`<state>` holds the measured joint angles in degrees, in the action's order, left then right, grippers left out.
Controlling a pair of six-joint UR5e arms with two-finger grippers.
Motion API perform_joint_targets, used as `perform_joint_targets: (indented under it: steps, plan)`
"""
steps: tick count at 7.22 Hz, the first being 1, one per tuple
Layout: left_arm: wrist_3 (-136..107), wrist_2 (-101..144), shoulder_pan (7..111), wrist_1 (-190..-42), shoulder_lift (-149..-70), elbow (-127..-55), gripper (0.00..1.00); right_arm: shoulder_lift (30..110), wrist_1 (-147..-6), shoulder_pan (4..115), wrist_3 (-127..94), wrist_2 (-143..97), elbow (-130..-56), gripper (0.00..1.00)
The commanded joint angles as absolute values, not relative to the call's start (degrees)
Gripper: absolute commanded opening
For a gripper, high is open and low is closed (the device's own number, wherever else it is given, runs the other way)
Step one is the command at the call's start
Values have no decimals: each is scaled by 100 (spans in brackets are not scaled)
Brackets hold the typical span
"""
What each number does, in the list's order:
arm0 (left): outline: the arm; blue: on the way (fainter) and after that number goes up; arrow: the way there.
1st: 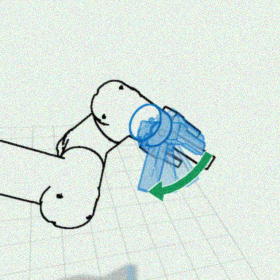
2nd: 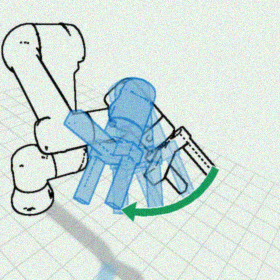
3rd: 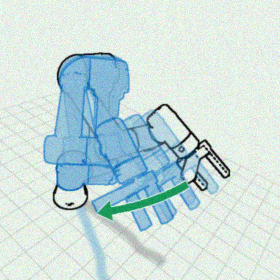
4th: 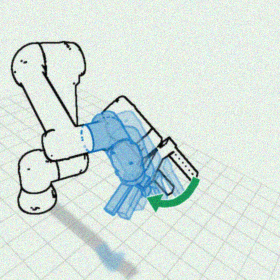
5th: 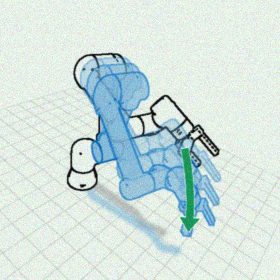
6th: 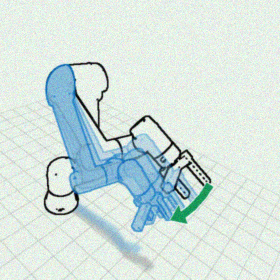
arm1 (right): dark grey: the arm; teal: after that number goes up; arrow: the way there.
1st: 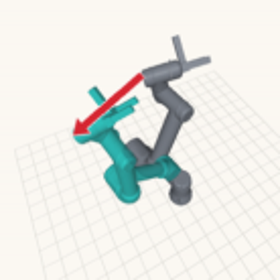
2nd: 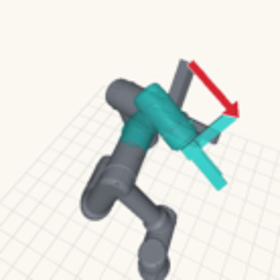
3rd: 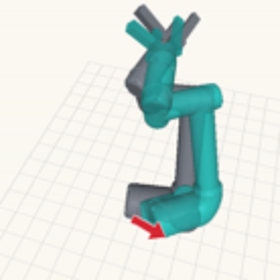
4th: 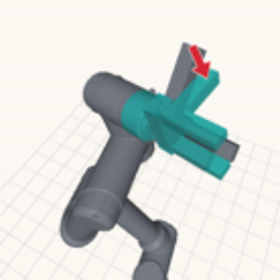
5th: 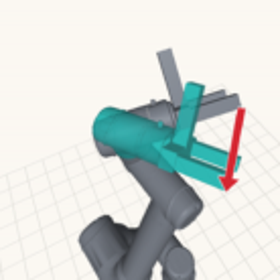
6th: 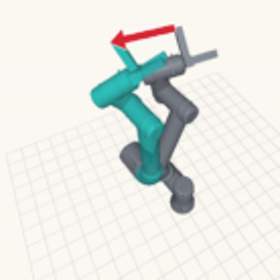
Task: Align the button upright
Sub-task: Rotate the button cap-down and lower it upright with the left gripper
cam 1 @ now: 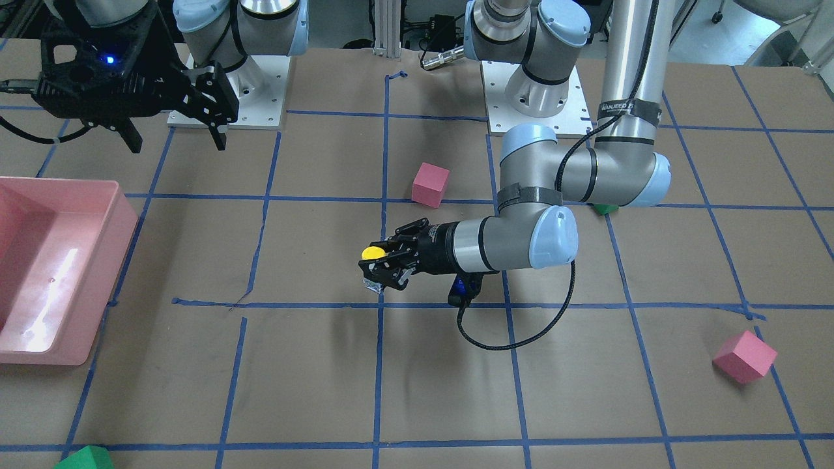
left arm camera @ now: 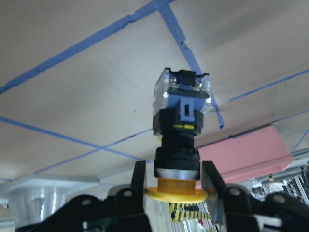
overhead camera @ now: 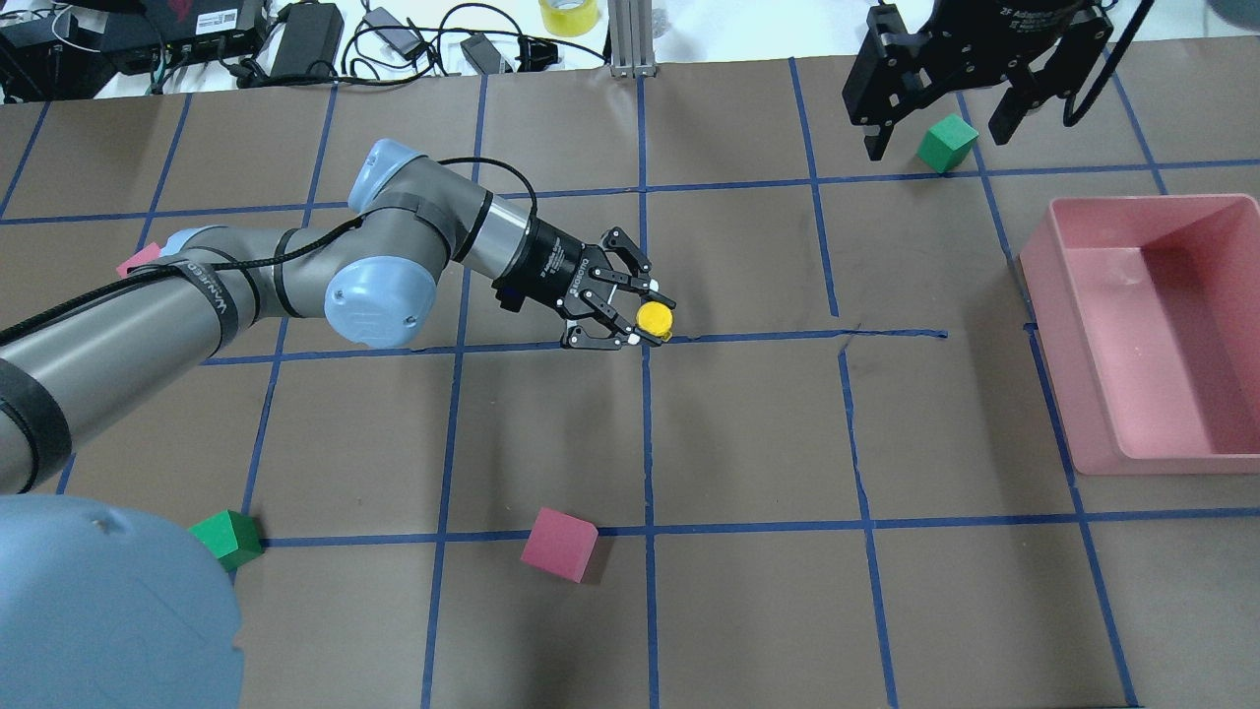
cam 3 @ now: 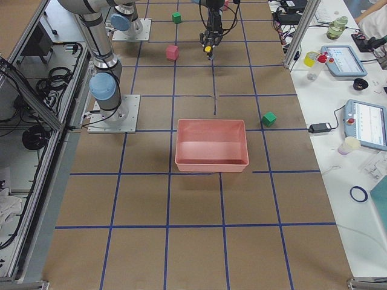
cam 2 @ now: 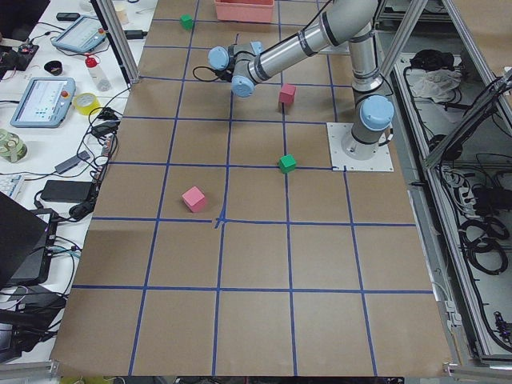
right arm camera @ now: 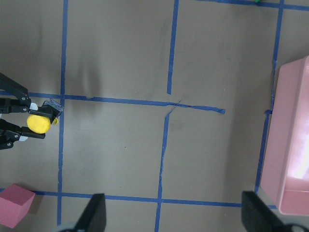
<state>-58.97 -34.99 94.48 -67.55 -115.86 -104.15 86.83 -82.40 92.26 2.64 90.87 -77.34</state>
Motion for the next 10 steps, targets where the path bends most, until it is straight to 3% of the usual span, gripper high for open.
perform_joint_targets:
  steps: [1, 6, 7, 8, 10]
  plan:
    - [-5889, -3393, 9439, -6926, -11776, -10512, 0, 8684, -8244, 9220, 264, 9096, -7734, 100]
    - [-5950, -3472, 9439, -6943, -11988, -10599, 0, 8657, -8279, 9229, 264, 9123, -7734, 100]
    - [-5933, -3480, 9439, -6943, -12006, -10617, 6, 8657, -8279, 9220, 272, 9123, -7734, 100]
    - [-5933, -3507, 9439, -6943, -12006, -10591, 97, 8649, -8279, 9220, 290, 9132, -7726, 100]
    - [-6284, -3751, 9439, -6943, -11884, -10556, 100, 8648, -8279, 9220, 299, 9106, -7734, 100]
